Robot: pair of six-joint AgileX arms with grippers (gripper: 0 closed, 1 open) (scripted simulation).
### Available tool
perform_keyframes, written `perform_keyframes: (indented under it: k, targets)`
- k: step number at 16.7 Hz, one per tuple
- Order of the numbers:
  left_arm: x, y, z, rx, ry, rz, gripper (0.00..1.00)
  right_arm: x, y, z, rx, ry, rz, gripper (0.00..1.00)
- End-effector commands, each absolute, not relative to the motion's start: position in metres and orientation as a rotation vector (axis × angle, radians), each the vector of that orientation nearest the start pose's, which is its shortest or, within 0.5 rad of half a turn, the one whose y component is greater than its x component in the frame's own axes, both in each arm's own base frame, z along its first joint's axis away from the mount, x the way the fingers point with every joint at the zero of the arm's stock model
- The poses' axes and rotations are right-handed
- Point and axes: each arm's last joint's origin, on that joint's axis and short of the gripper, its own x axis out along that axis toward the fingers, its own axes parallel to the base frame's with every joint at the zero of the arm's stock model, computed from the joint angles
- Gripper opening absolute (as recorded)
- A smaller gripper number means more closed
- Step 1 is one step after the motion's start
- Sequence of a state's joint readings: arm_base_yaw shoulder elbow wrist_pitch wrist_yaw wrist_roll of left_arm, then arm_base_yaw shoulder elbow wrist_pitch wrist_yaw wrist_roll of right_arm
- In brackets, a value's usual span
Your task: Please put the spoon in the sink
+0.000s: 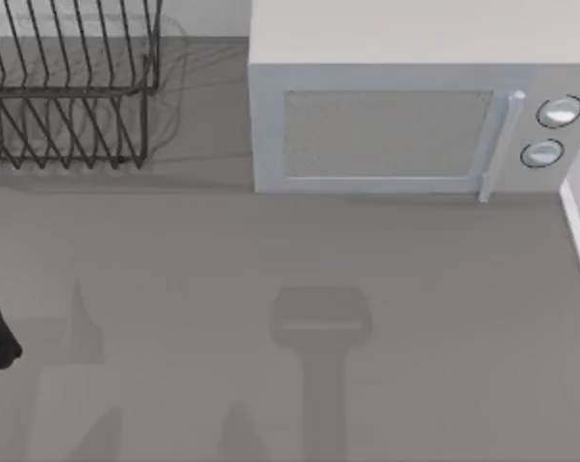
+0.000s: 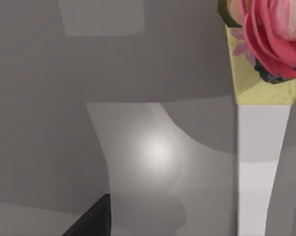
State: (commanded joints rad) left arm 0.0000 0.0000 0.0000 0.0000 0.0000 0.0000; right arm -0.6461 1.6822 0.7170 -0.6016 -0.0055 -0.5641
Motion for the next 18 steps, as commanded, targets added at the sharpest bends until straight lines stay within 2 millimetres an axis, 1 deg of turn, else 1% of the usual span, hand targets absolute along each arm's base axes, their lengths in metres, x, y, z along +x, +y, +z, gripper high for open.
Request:
perform_keyframes:
  k: [5,18]
  targets:
    - [0.1057,-0.0012,0.1600,0.000,0.000,0.000,1.00,0.1947,-0.1460,0.0931,0.065,1.565,-0.060,1.00]
    - [0.1057,-0.0012,0.1600,0.000,0.000,0.000,1.00,0.1947,-0.1460,0.0931,0.065,1.565,-0.060,0.02]
